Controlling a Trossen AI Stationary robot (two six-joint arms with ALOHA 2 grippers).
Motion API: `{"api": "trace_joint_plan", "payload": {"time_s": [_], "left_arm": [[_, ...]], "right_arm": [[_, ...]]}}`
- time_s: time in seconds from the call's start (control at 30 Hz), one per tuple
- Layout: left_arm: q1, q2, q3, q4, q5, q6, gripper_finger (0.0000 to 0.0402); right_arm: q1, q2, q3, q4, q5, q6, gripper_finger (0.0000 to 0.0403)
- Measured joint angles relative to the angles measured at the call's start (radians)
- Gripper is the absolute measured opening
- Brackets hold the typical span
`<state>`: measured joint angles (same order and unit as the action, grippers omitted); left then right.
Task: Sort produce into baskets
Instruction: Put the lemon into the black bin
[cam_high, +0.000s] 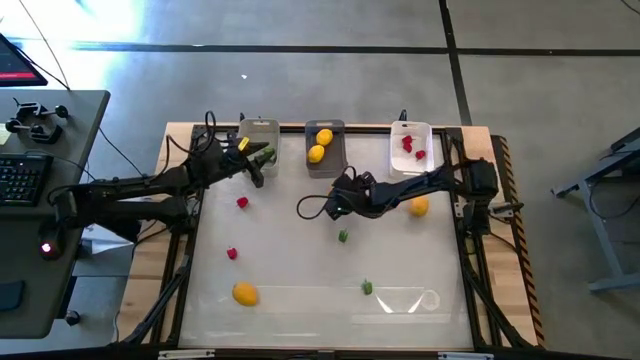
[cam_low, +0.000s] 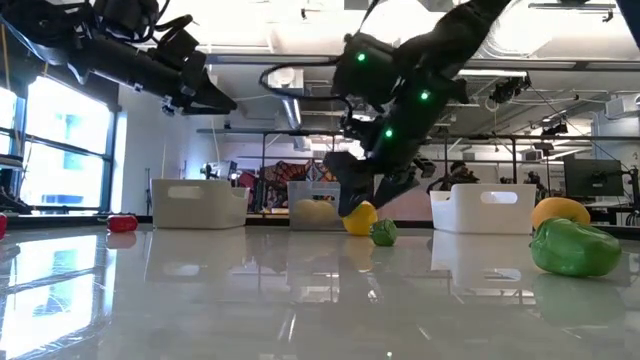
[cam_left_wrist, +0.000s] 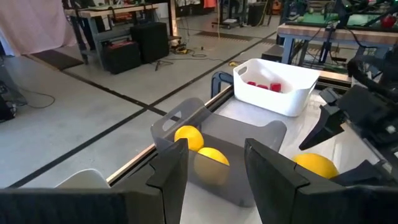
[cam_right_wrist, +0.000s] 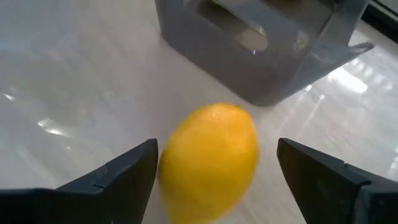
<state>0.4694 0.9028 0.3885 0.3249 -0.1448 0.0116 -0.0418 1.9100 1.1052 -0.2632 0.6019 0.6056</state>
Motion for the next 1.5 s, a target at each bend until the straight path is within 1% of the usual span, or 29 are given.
{"api": "trace_joint_plan", "payload": {"time_s": [0.13, 0.37, 0.43, 0.53, 0.6, 0.67, 0.8, 0.93, 1.03, 1.17, 1.23, 1.4, 1.5], "left_arm": [[0.000, 0.000, 0.000, -0.005, 0.000, 0.000, 0.0145], [0.000, 0.000, 0.000, -0.013, 0.000, 0.012, 0.0145], [0.000, 0.000, 0.000, -0.013, 0.000, 0.014, 0.0145], [0.000, 0.000, 0.000, -0.013, 0.000, 0.018, 0.0145], [0.000, 0.000, 0.000, -0.013, 0.000, 0.019, 0.0145], [0.000, 0.000, 0.000, -0.014, 0.000, 0.019, 0.0145], [0.000, 0.000, 0.000, -0.014, 0.000, 0.019, 0.0145], [0.000, 0.000, 0.000, -0.015, 0.000, 0.019, 0.0145], [0.000, 0.000, 0.000, -0.015, 0.000, 0.019, 0.0145], [0.000, 0.000, 0.000, -0.015, 0.000, 0.023, 0.0145], [0.000, 0.000, 0.000, -0.015, 0.000, 0.028, 0.0145], [0.000, 0.000, 0.000, -0.015, 0.000, 0.027, 0.0145], [0.000, 0.000, 0.000, -0.015, 0.000, 0.027, 0.0145]], "right_arm": [[-0.014, 0.016, 0.014, -0.017, -0.011, 0.024, 0.0284], [-0.025, 0.013, 0.025, -0.038, -0.055, 0.011, 0.0192], [-0.022, 0.012, 0.050, -0.055, -0.088, -0.013, 0.0182], [-0.016, -0.003, 0.095, -0.074, -0.159, -0.052, 0.0181], [-0.014, -0.020, 0.126, -0.080, -0.184, -0.061, 0.0189], [-0.014, -0.036, 0.169, -0.089, -0.186, -0.059, 0.0197], [-0.045, -0.040, 0.276, -0.110, -0.115, -0.078, 0.0198], [-0.125, -0.036, 0.352, -0.106, -0.059, -0.119, 0.0191], [-0.209, -0.028, 0.354, -0.112, -0.070, -0.116, 0.0191], [-0.300, 0.009, 0.354, -0.096, -0.149, -0.109, 0.0191], [-0.328, 0.041, 0.352, -0.077, -0.190, -0.105, 0.0191], [-0.373, 0.110, 0.352, -0.070, -0.244, -0.066, 0.0192], [-0.383, 0.136, 0.352, -0.070, -0.248, -0.061, 0.0192]]}}
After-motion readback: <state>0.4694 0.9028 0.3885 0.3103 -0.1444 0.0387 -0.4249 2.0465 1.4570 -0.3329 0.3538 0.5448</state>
